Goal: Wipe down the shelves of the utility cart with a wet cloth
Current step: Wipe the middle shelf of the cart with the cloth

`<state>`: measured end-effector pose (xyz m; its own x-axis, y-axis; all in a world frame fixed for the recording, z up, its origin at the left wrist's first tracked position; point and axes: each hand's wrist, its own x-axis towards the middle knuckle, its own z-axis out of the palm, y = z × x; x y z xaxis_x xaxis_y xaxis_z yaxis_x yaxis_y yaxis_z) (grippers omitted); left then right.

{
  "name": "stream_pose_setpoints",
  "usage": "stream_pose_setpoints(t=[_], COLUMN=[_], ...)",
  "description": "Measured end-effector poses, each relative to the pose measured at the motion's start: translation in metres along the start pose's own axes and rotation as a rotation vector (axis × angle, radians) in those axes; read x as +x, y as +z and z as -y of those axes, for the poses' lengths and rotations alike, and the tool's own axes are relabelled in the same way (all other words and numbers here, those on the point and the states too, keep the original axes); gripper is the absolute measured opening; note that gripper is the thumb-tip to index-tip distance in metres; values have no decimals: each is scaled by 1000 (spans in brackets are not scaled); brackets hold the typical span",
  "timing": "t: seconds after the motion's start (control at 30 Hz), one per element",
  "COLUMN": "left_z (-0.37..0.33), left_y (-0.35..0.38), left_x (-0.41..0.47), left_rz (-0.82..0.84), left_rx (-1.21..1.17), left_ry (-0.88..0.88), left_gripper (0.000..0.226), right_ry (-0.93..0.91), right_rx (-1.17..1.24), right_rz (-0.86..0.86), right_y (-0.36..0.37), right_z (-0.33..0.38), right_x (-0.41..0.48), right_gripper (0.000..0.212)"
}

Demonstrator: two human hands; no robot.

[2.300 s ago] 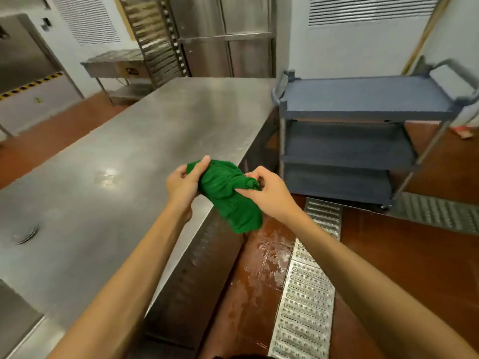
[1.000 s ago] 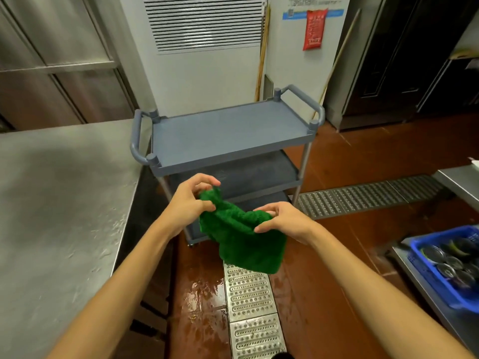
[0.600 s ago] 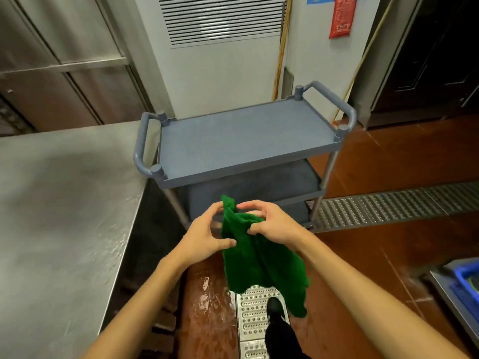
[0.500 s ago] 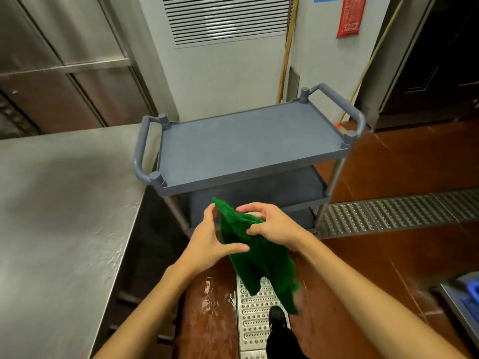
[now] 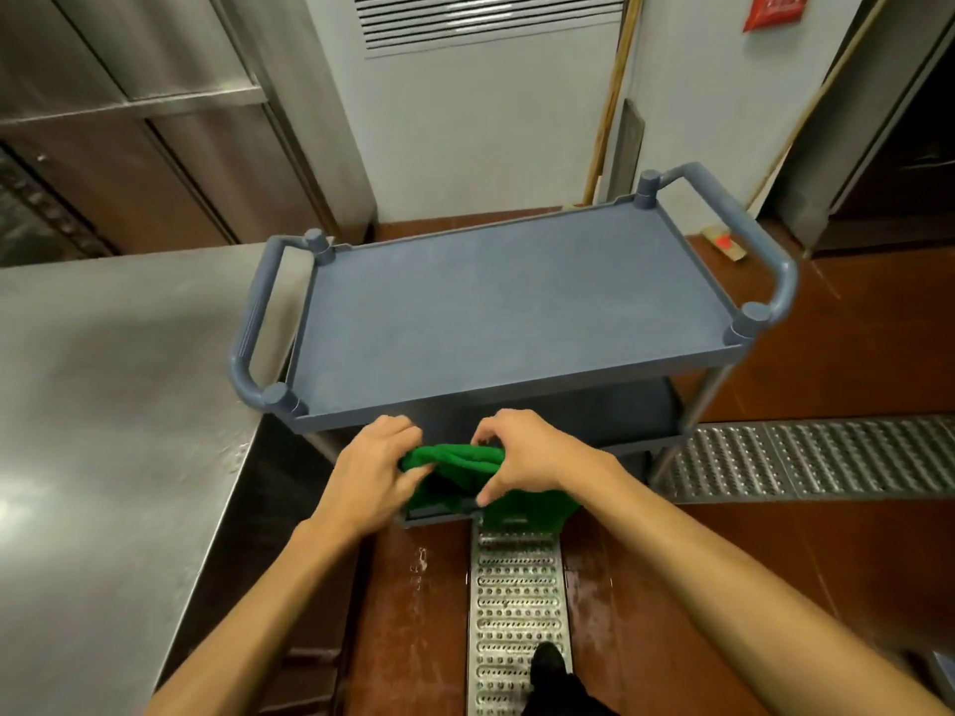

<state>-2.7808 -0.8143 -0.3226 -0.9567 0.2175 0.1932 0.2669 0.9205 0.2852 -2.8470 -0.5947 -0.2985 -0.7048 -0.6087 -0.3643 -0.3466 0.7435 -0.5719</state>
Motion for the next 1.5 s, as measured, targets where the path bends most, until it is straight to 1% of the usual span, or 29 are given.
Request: stream_pose_setpoints(t=[0.03,0.1,0.13,0.17,0.2,0.27,0.3,0.37,0.43,0.5,0.6,0.63,0.7,0.8,1.0,1.2,1.43,1.5], left_z=[3,7,9,12,16,23,26,29,31,38,52,56,61,74,97,123,159,166], left_y=[2,8,11,13,15,18,19,23,28,32,37,38,40,42,45,50,53,56], left_x=[2,6,9,13,16,21,23,25,24,22,20,21,24,31,43,50,40,36], left_rz=[33,85,102,115,127,147,152,165,194,227,296,330,355,299,282,306,363,381], left_rx=[2,-21,-42,-67,-90,-119,-127,-127,-100,-79,-74,-94,-160,-265,-336,-384,-341,-298], left_ry=[10,9,-3,-21,-39,-71,-92,-128,-151,-190,-249,-266,-294,-343,-365,-345,-295,-308], left_gripper=[27,25,25,25,25,26,26,27,24,15,5,6,14,25,26,25,30,28], right_ry=[13,47,69,83,91,87,99,142,151,163,214,219,184,159,213,282,305,353], right_rx=[-106,-259,-292,-294,-290,-288,-264,-173,-168,-171,-109,-124,-202,-278,-240,-151,-234,-231], right_rz=[25,0,-28,-47,-56,-39,-15,25,28,22,11,10,3,-5,-34,-75,-126,-168], right_y=[-1,4,7,10,13,18,19,20,19,17,12,11,9,12,16,24,39,43], right_z=[-3,-10,-16,-24,-32,-51,-60,-75,-86,-93,-101,-100,-95,-83,-57,-43,-46,-49], right_x=[6,16,21,25,28,35,36,37,39,42,50,53,59,65,88,106,122,126], right_gripper=[61,39,33,30,31,38,43,45,43,41,34,31,27,21,29,24,23,22])
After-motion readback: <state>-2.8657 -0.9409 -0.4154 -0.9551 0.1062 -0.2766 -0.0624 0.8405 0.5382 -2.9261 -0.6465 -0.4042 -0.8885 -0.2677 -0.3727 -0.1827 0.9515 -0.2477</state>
